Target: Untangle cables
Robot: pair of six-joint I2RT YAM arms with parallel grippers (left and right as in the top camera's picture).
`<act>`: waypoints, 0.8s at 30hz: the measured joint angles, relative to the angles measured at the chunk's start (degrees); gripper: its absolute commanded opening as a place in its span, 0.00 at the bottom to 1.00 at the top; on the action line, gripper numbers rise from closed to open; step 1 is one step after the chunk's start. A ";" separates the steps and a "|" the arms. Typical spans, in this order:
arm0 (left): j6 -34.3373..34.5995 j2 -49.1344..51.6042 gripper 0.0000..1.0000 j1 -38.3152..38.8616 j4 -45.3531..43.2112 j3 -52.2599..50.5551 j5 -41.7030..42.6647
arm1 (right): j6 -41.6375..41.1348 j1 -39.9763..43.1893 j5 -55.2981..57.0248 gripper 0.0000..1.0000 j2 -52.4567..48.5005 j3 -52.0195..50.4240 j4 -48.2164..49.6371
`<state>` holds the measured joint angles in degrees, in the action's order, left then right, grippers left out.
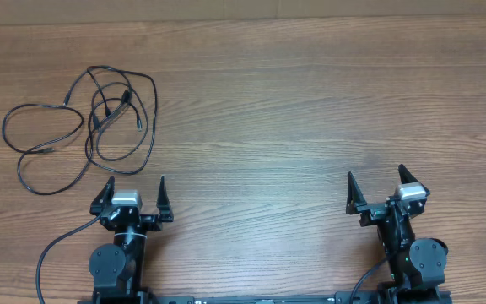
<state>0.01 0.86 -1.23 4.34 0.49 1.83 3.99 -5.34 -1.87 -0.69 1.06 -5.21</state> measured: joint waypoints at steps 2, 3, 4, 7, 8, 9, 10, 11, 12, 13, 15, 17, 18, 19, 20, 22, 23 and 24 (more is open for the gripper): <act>0.00 0.00 1.00 0.00 -0.02 0.00 0.00 | 0.31 0.00 0.04 1.00 0.00 0.00 0.04; -0.02 0.00 1.00 0.00 -0.02 0.00 0.00 | 0.37 0.00 0.17 1.00 0.00 0.00 0.04; -0.02 0.00 1.00 0.00 -0.02 0.00 0.00 | 0.48 0.00 0.22 1.00 0.00 0.00 0.07; -0.02 0.00 1.00 0.00 -0.02 0.00 0.00 | 0.55 0.00 0.39 1.00 0.00 0.00 0.07; -0.02 0.00 1.00 0.00 -0.02 0.00 0.00 | 0.55 0.00 0.42 1.00 0.00 0.00 0.07; -0.02 0.00 1.00 0.00 -0.02 0.00 0.00 | 0.59 0.00 0.42 1.00 0.00 0.00 0.07; -0.02 0.00 1.00 0.00 -0.02 0.00 0.00 | 0.57 0.00 0.42 1.00 0.00 0.00 0.04; -0.02 0.00 1.00 0.00 -0.02 0.00 0.00 | 0.59 0.00 0.42 1.00 0.00 0.00 0.07; -0.02 0.00 1.00 0.00 -0.02 0.00 0.00 | 0.57 0.00 0.39 1.00 0.00 0.00 0.04; -0.02 0.00 1.00 0.00 -0.02 0.00 0.00 | 0.59 0.00 0.44 1.00 0.00 0.00 0.04; -0.02 0.00 1.00 0.00 -0.02 0.00 0.00 | 0.57 0.00 0.39 1.00 0.00 0.00 0.04; -0.02 0.00 1.00 0.00 -0.02 0.00 0.00 | 0.55 0.00 0.39 1.00 0.00 0.00 0.07; -0.02 0.00 0.99 0.00 -0.02 0.00 0.00 | 0.59 0.00 0.44 1.00 0.00 0.00 0.07; -0.02 0.00 1.00 0.00 -0.02 0.00 0.00 | 0.57 0.00 0.42 1.00 0.00 0.00 0.07; -0.04 0.00 1.00 0.00 -0.02 0.00 0.00 | 0.55 0.00 0.39 1.00 0.00 0.00 0.07; -0.13 0.00 1.00 0.00 -0.02 0.00 0.00 | 0.55 0.00 0.39 1.00 0.00 0.00 0.09; -0.13 0.00 1.00 0.00 -0.02 0.00 0.00 | 0.57 0.00 0.42 1.00 0.00 0.00 0.04; -0.13 0.00 1.00 0.00 -0.02 0.00 0.00 | 0.59 0.00 0.42 1.00 0.00 0.00 0.04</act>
<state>-0.12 0.86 -1.23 4.32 0.49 1.83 4.58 -5.34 -1.45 -0.69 1.06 -5.17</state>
